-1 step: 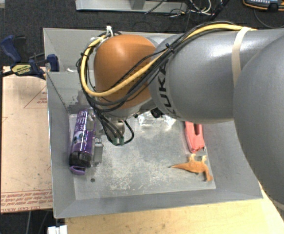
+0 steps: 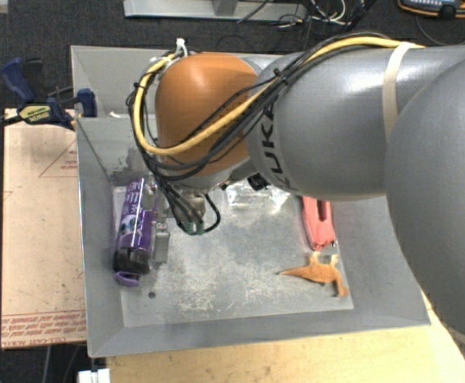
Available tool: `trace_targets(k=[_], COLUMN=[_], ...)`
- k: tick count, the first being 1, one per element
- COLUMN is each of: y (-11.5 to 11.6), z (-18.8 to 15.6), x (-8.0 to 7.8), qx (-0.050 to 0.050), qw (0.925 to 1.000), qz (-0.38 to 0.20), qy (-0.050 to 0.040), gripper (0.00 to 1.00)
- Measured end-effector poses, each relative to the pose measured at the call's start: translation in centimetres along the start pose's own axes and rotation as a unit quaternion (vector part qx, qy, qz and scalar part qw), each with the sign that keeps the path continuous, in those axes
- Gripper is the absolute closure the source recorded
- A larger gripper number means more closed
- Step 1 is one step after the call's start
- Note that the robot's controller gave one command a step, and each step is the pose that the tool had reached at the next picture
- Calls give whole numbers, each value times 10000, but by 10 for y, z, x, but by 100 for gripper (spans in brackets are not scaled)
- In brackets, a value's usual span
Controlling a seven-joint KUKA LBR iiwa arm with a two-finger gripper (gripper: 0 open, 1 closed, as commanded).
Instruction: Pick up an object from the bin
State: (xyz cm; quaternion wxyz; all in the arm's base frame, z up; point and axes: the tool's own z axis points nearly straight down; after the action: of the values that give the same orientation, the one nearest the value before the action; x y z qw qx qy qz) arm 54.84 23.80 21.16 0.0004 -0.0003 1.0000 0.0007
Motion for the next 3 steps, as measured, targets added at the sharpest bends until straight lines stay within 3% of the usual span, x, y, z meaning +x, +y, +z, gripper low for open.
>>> trace_targets(k=[1, 2, 3], y=[-1, 0, 2], z=[30, 89, 118], x=[-4, 6, 6], qx=[-11, -9, -48], qw=[9994, 9965, 9933], qz=[-344, -841, -1142], qy=[-25, -24, -139], gripper=[0, 0, 0])
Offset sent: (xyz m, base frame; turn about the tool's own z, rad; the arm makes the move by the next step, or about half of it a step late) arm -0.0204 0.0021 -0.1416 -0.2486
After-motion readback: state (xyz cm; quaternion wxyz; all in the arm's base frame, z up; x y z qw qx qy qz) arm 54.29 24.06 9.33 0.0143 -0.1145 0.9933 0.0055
